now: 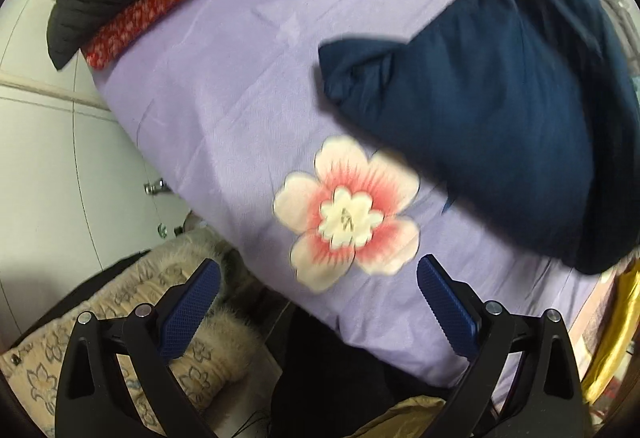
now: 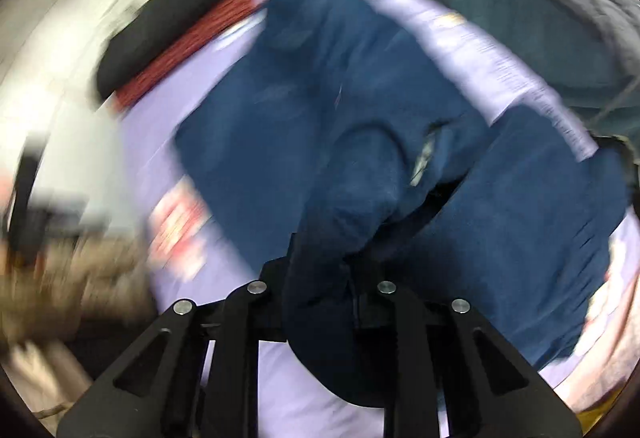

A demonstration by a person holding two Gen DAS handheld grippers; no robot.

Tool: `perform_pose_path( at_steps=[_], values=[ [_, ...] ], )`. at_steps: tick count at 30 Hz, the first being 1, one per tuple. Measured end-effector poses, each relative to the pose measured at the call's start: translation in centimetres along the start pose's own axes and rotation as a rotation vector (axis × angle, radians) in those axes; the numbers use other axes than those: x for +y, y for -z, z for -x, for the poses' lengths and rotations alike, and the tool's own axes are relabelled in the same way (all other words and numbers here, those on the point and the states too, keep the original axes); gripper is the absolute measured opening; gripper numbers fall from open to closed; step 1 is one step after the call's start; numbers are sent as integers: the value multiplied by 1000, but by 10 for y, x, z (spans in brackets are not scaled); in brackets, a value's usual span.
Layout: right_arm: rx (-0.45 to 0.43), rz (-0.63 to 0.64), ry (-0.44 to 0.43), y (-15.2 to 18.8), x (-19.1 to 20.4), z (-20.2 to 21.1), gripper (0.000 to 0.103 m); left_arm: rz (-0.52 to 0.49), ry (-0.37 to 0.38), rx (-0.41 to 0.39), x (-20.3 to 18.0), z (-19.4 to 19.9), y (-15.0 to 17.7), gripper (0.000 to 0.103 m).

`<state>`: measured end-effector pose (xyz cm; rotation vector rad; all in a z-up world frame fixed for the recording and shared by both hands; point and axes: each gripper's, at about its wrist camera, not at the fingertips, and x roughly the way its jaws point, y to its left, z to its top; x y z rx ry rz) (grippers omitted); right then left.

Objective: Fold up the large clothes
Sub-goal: 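Grasp the navy jacket with the right tool while the left tool grasps it too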

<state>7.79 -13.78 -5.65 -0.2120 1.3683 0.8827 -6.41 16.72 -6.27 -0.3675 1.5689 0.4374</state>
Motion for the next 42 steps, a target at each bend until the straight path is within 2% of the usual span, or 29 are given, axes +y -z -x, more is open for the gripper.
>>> perform_pose_path(
  at_steps=[5, 6, 8, 9, 11, 13, 14, 15, 16, 17, 18, 21, 23, 25, 30, 35, 36, 38, 40, 42],
  values=[
    [126, 18, -161, 118, 63, -19, 20, -26, 0, -94, -14, 27, -28, 97],
    [175, 23, -150, 148, 72, -30, 20, -42, -6, -120, -20, 32, -34, 97],
    [232, -22, -120, 187, 72, -46, 23, -55, 2, -141, -26, 37, -38, 97],
    [246, -55, -78, 205, 69, -51, 25, -67, 14, -139, -32, 36, -39, 97],
    [235, -109, -1, 223, 65, -46, 25, -82, 22, -119, -39, 31, -37, 97],
    [163, -121, 15, 226, 70, -18, 28, -90, 21, -92, -44, 18, -28, 97],
    [121, -110, 14, 224, 75, -1, 38, -92, 20, -81, -42, 12, -24, 97],
    [87, -101, 8, 222, 80, 13, 62, -89, 27, -51, -42, 3, -19, 97],
    [15, -87, -8, 214, 85, 39, 73, -80, 43, -24, -41, -5, -14, 97],
    [-46, -75, -21, 207, 88, 57, 79, -69, 65, 1, -40, -13, -9, 97],
    [-120, -58, -39, 197, 90, 77, 79, -53, 89, 28, -38, -22, -3, 97],
    [-225, -48, -17, 152, 82, 104, 84, -43, 104, 93, -35, -41, 14, 97],
    [-254, -50, -12, 112, 65, 102, 84, -45, 107, 112, -34, -47, 19, 97],
    [-280, -46, 31, 62, 44, 90, 84, -44, 109, 132, -32, -54, 26, 97],
    [-209, -40, 81, -66, 24, 5, 84, -52, 98, 139, -23, -67, 45, 97],
    [-74, 76, 230, -162, 22, -102, 84, -16, 135, 208, -7, -95, 69, 97],
    [-24, 86, 328, -179, 18, -133, 84, -5, 142, 224, -3, -101, 70, 97],
    [22, 82, 414, -203, 0, -171, 84, 24, 166, 245, 5, -113, 76, 97],
    [66, 51, 444, -217, -17, -200, 84, 54, 214, 264, 11, -124, 80, 97],
    [80, 63, 422, -222, -23, -217, 91, 86, 299, 295, 16, -138, 83, 96]
  ],
)
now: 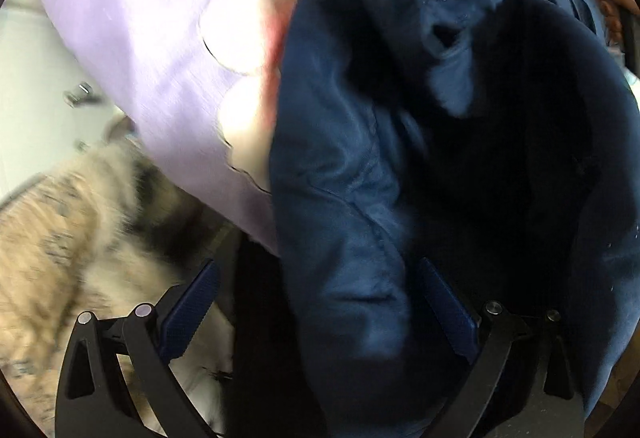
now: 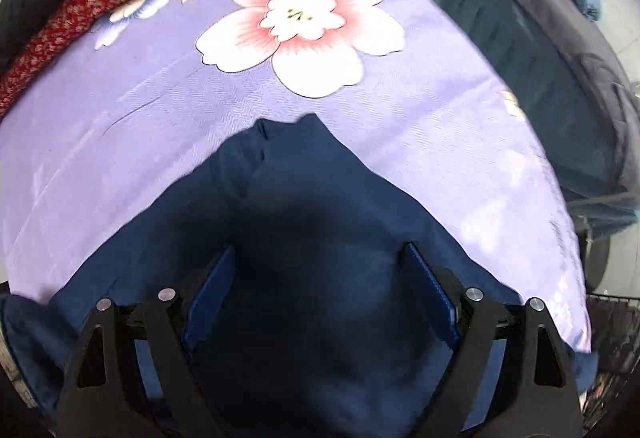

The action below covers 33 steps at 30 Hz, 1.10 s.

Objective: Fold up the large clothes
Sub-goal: 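Grasp the navy jacket with the right tool while the left tool grasps it too, then lift the jacket with both tools and shake it open over the bed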

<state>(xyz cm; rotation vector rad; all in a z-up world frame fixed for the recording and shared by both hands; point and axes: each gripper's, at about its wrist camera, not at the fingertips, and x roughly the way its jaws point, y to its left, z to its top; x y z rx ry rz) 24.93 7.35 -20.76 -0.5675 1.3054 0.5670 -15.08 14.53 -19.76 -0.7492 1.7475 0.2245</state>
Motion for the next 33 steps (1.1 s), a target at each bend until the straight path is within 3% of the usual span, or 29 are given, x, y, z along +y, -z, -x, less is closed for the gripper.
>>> perform_pose_path(
  at_steps=[1, 2, 3, 4, 6, 8, 10, 11, 12, 14, 17, 20, 26, 31, 33],
  values=[
    [4, 15, -2, 1, 0, -4, 91, 3, 42, 11, 1, -5, -1, 94],
    [12, 32, -5, 2, 1, -8, 86, 0, 67, 16, 0, -10, -2, 83],
    [14, 38, -30, 4, 0, -9, 68, -16, 88, 7, -4, -13, -4, 75],
    [15, 37, -48, 6, -2, -6, 58, -37, 95, -8, -9, -14, -6, 59],
    [-4, 23, -82, 14, -9, 9, 19, -82, 41, -34, -19, -12, -8, 49],
    [-61, -56, -164, 28, -28, 38, 11, -92, -4, -26, -23, -12, -10, 36],
    [-131, -155, -250, 47, -54, 72, 10, -69, 1, -22, -18, -8, -11, 25],
    [-178, -214, -303, 59, -72, 94, 10, -62, 16, -27, -16, -3, -11, 12],
    [-216, -255, -340, 67, -84, 110, 9, -65, 81, -60, -17, 9, -11, 10],
    [-320, -353, -415, 97, -120, 160, 9, -152, 123, -168, -32, 51, -5, 10],
    [-461, -419, -472, 137, -148, 234, 9, -333, 80, -304, -73, 101, 8, 9],
    [-657, -454, -487, 189, -170, 325, 9, -402, 61, -423, -100, 145, 4, 9],
    [-945, -453, -535, 300, -173, 454, 9, -436, 115, -707, -113, 265, 4, 9],
    [-1121, -370, -537, 401, -152, 534, 9, -529, 89, -982, -122, 377, 50, 9],
    [-1206, -341, -574, 440, -141, 566, 9, -544, 119, -1059, -117, 416, 71, 9]
  ],
)
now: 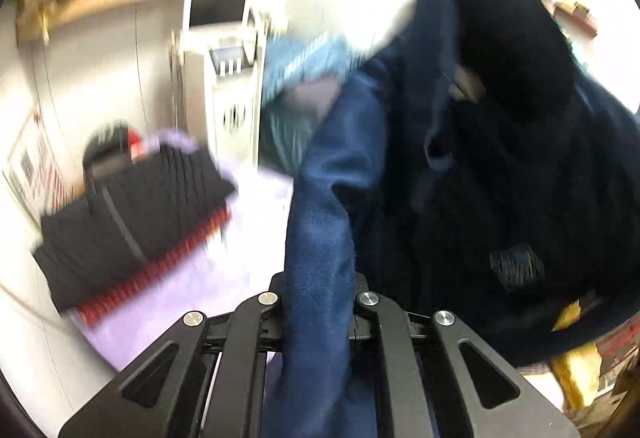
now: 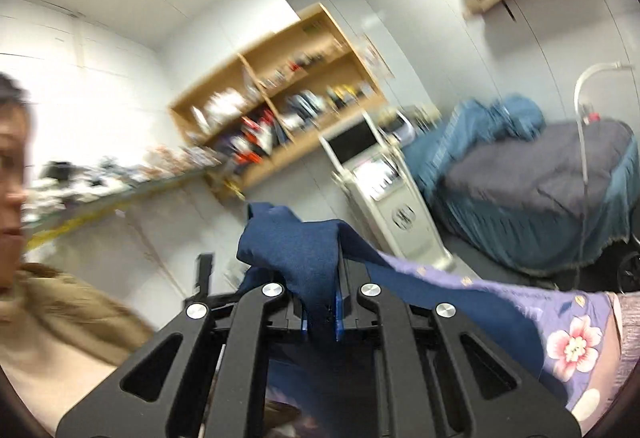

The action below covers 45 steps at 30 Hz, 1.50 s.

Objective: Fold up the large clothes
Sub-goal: 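Lift the jacket with both tools and shake it open over the bed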

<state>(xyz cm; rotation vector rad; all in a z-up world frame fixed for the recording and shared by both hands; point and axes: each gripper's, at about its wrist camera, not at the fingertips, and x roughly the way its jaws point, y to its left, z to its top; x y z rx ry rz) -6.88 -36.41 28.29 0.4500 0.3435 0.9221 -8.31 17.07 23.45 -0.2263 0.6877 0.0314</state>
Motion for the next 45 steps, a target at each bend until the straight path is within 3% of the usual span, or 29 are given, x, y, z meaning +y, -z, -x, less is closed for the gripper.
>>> perform_pose_path(
  at_steps=[2, 5, 7, 8, 10, 13, 14, 15, 16, 17, 18, 19, 21, 23, 25, 26, 31, 34, 36, 41, 45],
  values=[
    [-55, 31, -66, -6, 27, 27, 9, -29, 39, -56, 0, 38, -24, 9],
    [-163, 63, -169, -20, 55, 57, 9, -125, -16, -181, -13, 80, -49, 8],
    [-225, 67, -238, -32, 64, 75, 9, -126, 26, -246, -15, 97, -72, 8],
    [-254, 87, -234, -37, 64, 83, 9, -133, 67, -273, -17, 101, -90, 8],
    [-288, 87, -136, -46, 50, 83, 10, -134, 98, -300, -18, 86, -115, 8],
    [-246, -99, 8, -42, -15, 56, 13, -161, 122, -178, -30, 12, -130, 12],
    [-204, -171, 92, -33, -43, 42, 16, -180, 110, -132, -36, -9, -121, 22],
    [-158, -247, 184, -19, -73, 28, 23, -217, 72, -46, -48, -53, -109, 27],
    [-120, -301, 270, -5, -97, 15, 29, -228, 45, 1, -54, -78, -97, 39],
    [-50, -357, 373, 15, -128, 0, 60, -233, 27, 61, -61, -115, -86, 55],
    [1, -399, 427, 30, -154, -6, 81, -218, 16, 128, -66, -158, -66, 61],
    [27, -482, 555, 58, -193, -14, 81, -198, -8, 177, -64, -194, -46, 65],
    [-16, -605, 642, 96, -237, -11, 81, -116, 0, 294, -52, -248, -5, 65],
    [28, -799, 738, 145, -275, -10, 81, -85, -40, 375, -35, -287, 31, 65],
    [-1, -844, 717, 176, -274, -7, 81, -77, -43, 411, -23, -292, 64, 67],
    [13, -842, 733, 191, -268, -9, 81, -87, -57, 427, -13, -295, 81, 72],
    [275, -759, 791, 249, -242, -29, 81, -71, -189, 452, 41, -265, 131, 84],
    [352, -702, 834, 271, -224, -37, 81, -53, -337, 418, 81, -249, 140, 91],
    [401, -675, 845, 273, -215, -46, 81, -54, -397, 414, 99, -241, 150, 91],
    [543, -572, 819, 289, -205, -99, 81, -51, -419, 491, 124, -231, 185, 95],
    [629, -499, 737, 296, -185, -145, 81, -53, -382, 508, 121, -221, 210, 96]
  ],
)
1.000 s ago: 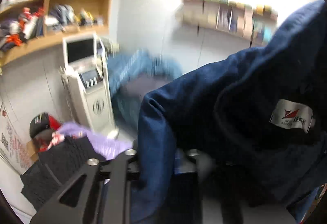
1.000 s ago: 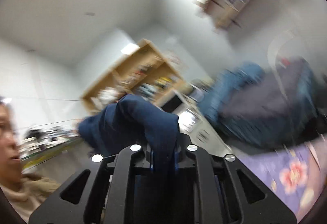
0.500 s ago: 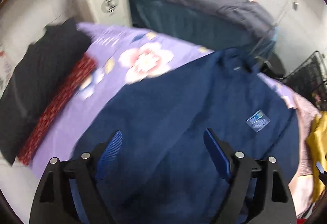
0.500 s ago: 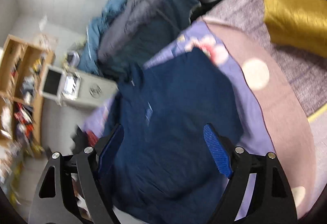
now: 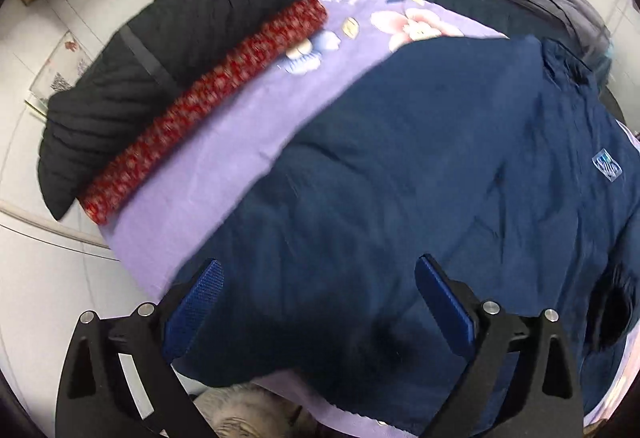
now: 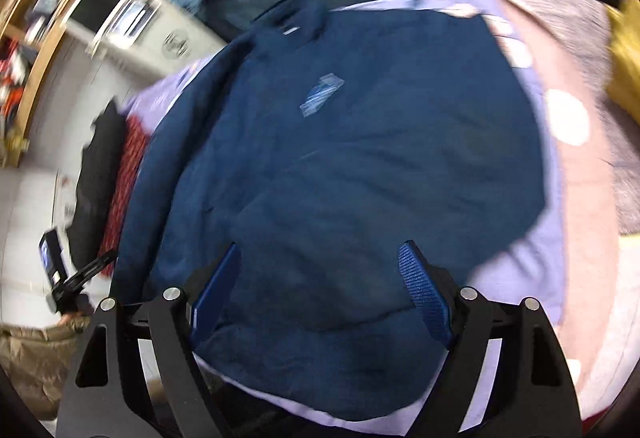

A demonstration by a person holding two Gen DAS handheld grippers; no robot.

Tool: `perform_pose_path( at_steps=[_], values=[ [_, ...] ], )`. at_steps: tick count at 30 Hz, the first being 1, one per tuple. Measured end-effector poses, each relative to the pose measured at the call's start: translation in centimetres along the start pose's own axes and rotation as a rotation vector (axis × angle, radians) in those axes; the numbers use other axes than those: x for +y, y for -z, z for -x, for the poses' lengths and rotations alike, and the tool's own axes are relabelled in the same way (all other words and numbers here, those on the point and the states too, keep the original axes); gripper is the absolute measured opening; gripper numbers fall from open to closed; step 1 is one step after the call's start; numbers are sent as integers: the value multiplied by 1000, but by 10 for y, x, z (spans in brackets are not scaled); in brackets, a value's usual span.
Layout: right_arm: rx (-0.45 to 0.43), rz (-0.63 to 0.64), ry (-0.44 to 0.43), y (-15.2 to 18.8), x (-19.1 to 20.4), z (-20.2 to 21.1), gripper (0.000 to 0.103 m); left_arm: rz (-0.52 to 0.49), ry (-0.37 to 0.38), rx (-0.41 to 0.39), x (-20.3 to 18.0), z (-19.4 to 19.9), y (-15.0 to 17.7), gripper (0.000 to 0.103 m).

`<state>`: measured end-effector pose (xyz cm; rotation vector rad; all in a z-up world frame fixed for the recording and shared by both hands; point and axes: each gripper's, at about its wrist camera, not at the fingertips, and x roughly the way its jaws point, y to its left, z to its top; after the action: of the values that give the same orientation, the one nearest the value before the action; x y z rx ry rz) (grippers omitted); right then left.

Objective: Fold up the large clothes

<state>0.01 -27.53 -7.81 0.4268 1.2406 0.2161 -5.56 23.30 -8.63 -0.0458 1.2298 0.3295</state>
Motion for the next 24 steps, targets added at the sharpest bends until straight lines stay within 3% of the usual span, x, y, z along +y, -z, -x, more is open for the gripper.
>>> perform_pose_path(
  at_steps=[3, 7, 11, 12, 14, 15, 17, 20, 24],
  values=[
    [66, 36, -27, 11, 23, -20, 81, -10, 16, 20, -12, -10, 20, 96],
    [118, 55, -15, 23, 32, -31, 81, -59, -26, 7, -25, -19, 37, 96],
    [122, 52, 2, 28, 33, -29, 81, -171, -177, -33, -37, -32, 43, 96],
    [123, 47, 3, 30, 34, -28, 81, -187, -211, -30, -38, -40, 42, 92],
    [122, 29, 13, 32, 32, -28, 81, -198, -189, -6, -34, -52, 35, 59],
    [120, 22, 16, 33, 31, -27, 81, -201, -172, -2, -33, -56, 32, 50],
    [111, 12, 21, 34, 30, -24, 81, -220, -173, -16, -32, -53, 23, 17],
    [77, -3, 32, 34, 30, -15, 81, -245, -196, -134, -24, -18, -8, 9],
    [43, -46, 42, 36, 23, -7, 81, -168, -170, -278, 11, 37, -75, 9]
  ],
)
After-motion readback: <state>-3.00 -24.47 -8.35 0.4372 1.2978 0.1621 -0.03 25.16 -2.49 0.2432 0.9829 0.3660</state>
